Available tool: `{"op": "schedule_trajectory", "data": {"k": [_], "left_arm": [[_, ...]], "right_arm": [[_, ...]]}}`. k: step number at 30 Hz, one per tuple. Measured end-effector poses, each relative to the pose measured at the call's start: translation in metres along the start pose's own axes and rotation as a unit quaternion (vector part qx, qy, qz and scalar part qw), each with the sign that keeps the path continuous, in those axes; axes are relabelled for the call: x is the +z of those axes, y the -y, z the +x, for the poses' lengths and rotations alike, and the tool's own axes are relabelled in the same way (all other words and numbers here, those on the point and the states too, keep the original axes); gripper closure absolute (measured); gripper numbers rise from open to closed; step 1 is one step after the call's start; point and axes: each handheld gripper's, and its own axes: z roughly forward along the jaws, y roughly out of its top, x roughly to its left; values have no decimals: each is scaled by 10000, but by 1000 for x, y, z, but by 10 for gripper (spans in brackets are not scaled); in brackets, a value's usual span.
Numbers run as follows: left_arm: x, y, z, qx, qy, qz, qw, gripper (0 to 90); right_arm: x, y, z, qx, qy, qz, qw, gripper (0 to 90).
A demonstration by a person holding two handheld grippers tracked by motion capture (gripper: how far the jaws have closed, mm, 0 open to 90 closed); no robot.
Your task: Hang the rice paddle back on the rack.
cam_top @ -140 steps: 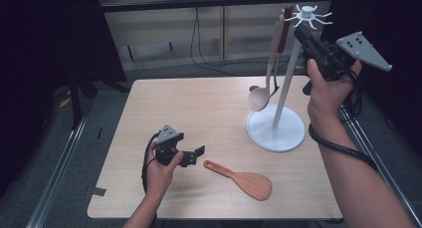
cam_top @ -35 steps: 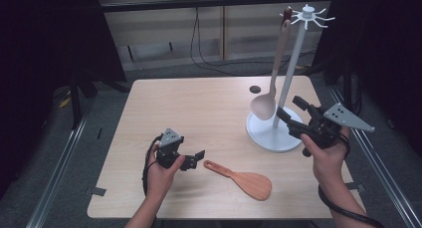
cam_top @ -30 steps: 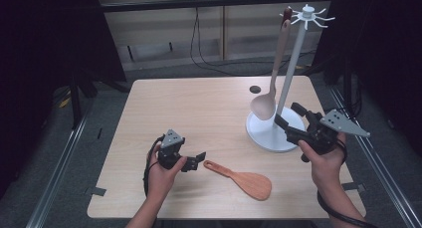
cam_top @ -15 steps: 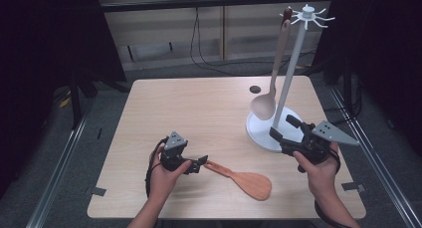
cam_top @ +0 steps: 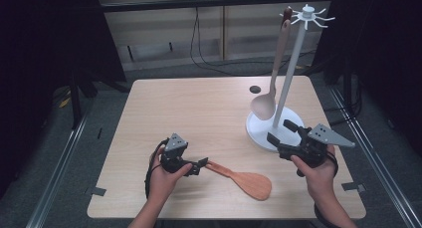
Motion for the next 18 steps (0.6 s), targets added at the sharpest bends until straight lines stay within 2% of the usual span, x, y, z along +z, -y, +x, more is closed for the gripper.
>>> {"op": "schedule_trajectory", "data": {"k": [3, 4, 5, 7, 8, 9, 10, 11, 12, 13, 14, 15, 16, 18], "left_arm": [[2, 2, 0, -135, 57, -35, 9999, 38], [2, 2, 0, -207, 95, -80, 9997, 39], [3, 2, -1, -239, 128, -9, 9996, 41], [4, 2, -3, -207, 124, 22, 9997, 73], [4, 3, -3, -124, 153, 75, 9998, 73], [4, 4, -4, -118, 254, 96, 9996, 114], [4, 5, -5, -47, 265, 154, 9995, 182], [5, 7, -5, 42, 318, 277, 9991, 280], [5, 7, -5, 42, 318, 277, 9991, 396], [6, 8, -6, 52, 391, 261, 9989, 444], [7, 8, -7, 99, 359, 316, 9988, 444], [8, 8, -7, 168, 446, 362, 9982, 640], [10, 8, -8, 209, 508, 407, 9977, 640], [13, 8, -11, 416, 527, 500, 9965, 769]], "right_arm": [[0, 0, 0, -14, 2, -4, 10000, 210], [-1, 0, -1, -90, 10, 24, 10000, 210], [-1, 1, -1, -94, 1, 42, 9999, 210], [-1, 1, -1, -34, 22, 33, 10000, 210], [-1, 1, -1, -34, 22, 33, 10000, 210], [-1, 1, -1, -33, 4, 30, 10000, 210], [-1, 1, -1, -13, 15, 23, 10000, 210], [-1, 0, -3, -30, 9, 14, 10000, 210], [-1, 0, -3, -30, 9, 14, 10000, 210], [-1, 0, -3, 14, 16, 1, 10000, 210], [-1, 0, -3, 14, 16, 1, 10000, 210], [-1, 1, -3, 7, 28, 14, 10000, 210], [-1, 1, -3, 7, 28, 14, 10000, 210], [0, 1, -3, 16, 16, 24, 10000, 210]]}}
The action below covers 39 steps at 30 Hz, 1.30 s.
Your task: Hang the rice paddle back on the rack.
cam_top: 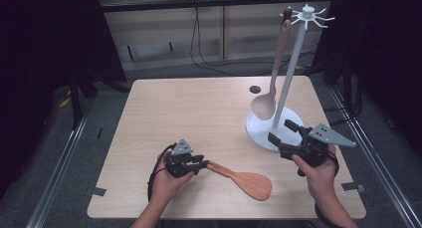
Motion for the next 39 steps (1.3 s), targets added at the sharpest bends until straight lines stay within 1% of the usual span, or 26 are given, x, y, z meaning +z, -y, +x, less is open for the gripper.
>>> {"op": "schedule_trajectory", "data": {"k": [3, 4, 6, 8, 9, 13, 15, 16, 17, 20, 21, 22, 23, 26, 28, 29, 30, 31, 32, 33, 34, 35, 36, 37, 38, 39], "left_arm": [[6, -2, -3, 111, -7, 152, 9998, 893], [8, -2, -3, 128, -32, 207, 9997, 893], [12, -2, -3, 155, -53, 170, 9997, 900], [16, -2, -3, 209, -93, 259, 9994, 900], [18, -1, -3, 188, -100, 247, 9995, 900], [24, 0, -4, 86, 48, 200, 9998, 900], [24, -1, -9, 84, 70, 242, 9996, 900], [26, 0, -12, 49, 109, 188, 9998, 900], [26, 0, -15, 29, 133, 215, 9997, 900], [30, 0, -24, -8, 117, 116, 9999, 900], [32, 0, -27, 49, 75, 123, 9999, 900], [33, -1, -30, 36, 74, 110, 9999, 900], [35, -2, -32, 47, 75, 95, 9999, 900], [37, -2, -36, 85, 87, 86, 9999, 900], [37, -3, -36, 11, 101, 96, 9999, 900], [36, -3, -35, 6, 100, 100, 9999, 849], [35, -3, -34, -6, 78, 25, 10000, 849], [34, -4, -33, -36, 56, -8, 10000, 779], [32, -5, -32, -63, 54, -27, 10000, 753], [30, -6, -31, -78, 39, -83, 9999, 691], [28, -6, -30, -107, 23, -129, 9999, 691], [27, -7, -29, -134, 8, -153, 9998, 661], [25, -7, -27, -103, -54, -154, 9998, 635], [23, -7, -27, -110, -107, -208, 9997, 528], [21, -8, -26, -119, -191, -207, 9995, 528], [20, -8, -24, -157, -228, -266, 9993, 477]], "right_arm": [[1, 1, 1, 11, -15, 2, 10000, 210], [1, 1, 1, 11, -15, 2, 10000, 210], [1, 3, 2, 15, -43, 51, 10000, 210], [2, 4, 2, -21, -65, 57, 10000, 210], [2, 4, 2, -28, -63, 74, 9999, 209], [3, 5, 4, -20, -86, 123, 9999, 209], [3, 5, 4, -64, -95, 122, 9999, 209], [3, 5, 4, -78, -67, 141, 9998, 209], [3, 6, 4, -86, -70, 148, 9998, 209], [3, 6, 4, -48, -58, 146, 9999, 209], [3, 5, 4, -32, -76, 146, 9999, 209], [3, 5, 3, -91, -77, 155, 9998, 208], [2, 5, 4, -58, -71, 132, 9999, 208], [2, 5, 4, -53, -80, 136, 9999, 208], [1, 5, 4, -65, -81, 175, 9998, 205], [2, 6, 5, -101, -81, 205, 9997, 204], [2, 6, 5, -101, -81, 205, 9997, 204], [2, 6, 6, -105, -97, 228, 9996, 201], [2, 7, 7, -126, -117, 256, 9995, 198], [4, 8, 8, -135, -165, 333, 9992, 192], [4, 8, 8, -135, -165, 333, 9992, 192], [5, 9, 9, -127, -193, 375, 9990, 190], [6, 9, 10, -165, -226, 438, 9986, 187], [8, 11, 12, -209, -268, 519, 9981, 184], [8, 11, 12, -209, -268, 519, 9981, 184], [9, 11, 13, -237, -320, 577, 9975, 181]]}}
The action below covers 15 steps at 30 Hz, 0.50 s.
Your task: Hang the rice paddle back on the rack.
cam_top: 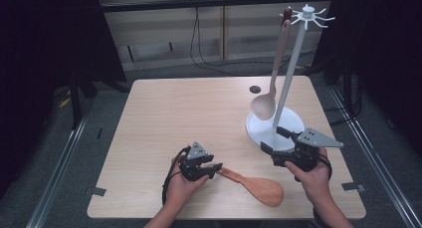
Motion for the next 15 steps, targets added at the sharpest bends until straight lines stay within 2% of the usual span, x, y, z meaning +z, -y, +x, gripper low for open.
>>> {"op": "schedule_trajectory", "data": {"k": [2, 4, 5, 7, 9, 10, 15], "left_arm": [[-4, -1, 3, -49, -132, -20, 9999, 375], [-6, -1, 6, -121, -199, -32, 9997, 268], [-7, -2, 7, -161, -231, -25, 9996, 268], [-9, -1, 10, -242, -264, -52, 9993, 220], [-10, -1, 12, -230, -337, 7, 9992, 192], [-13, 0, 14, -265, -359, -33, 9990, 178], [-18, -1, 17, -289, -462, -88, 9985, 149]], "right_arm": [[2, 1, 2, -31, -93, 87, 9999, 177], [6, 1, 6, -83, -239, 298, 9992, 173], [6, 1, 6, -83, -239, 298, 9992, 173], [11, 2, 9, -154, -323, 461, 9983, 173], [15, 3, 13, -238, -382, 607, 9971, 173], [19, 4, 16, -257, -525, 746, 9955, 172], [26, 7, 21, -290, -626, 915, 9934, 172]]}}
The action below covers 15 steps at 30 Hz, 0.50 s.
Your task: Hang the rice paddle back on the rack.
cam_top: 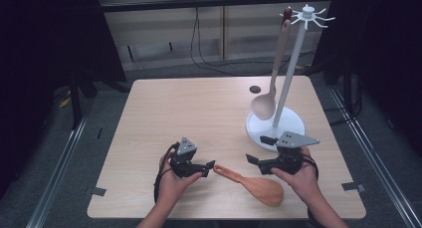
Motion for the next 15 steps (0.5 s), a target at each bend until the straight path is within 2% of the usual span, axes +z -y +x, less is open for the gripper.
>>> {"op": "schedule_trajectory", "data": {"k": [1, 8, 9, 12, 13, 15], "left_arm": [[-2, 0, 2, -39, -22, -15, 10000, 139], [-6, 3, 5, -110, -79, -1, 9999, 119], [-6, 3, 6, -91, -48, -29, 9999, 118], [-8, 4, 8, -140, -77, -34, 9999, 117], [-9, 5, 9, -159, -119, -40, 9998, 115], [-11, 5, 11, -156, -119, -28, 9998, 114]], "right_arm": [[3, 1, 2, -44, -49, 151, 9999, 173], [14, 3, 7, -78, -233, 491, 9985, 180], [18, 5, 8, -81, -269, 670, 9974, 183], [22, 6, 10, -165, -288, 796, 9963, 192], [26, 7, 11, -173, -379, 893, 9951, 194], [28, 8, 12, -186, -410, 949, 9945, 197]]}}
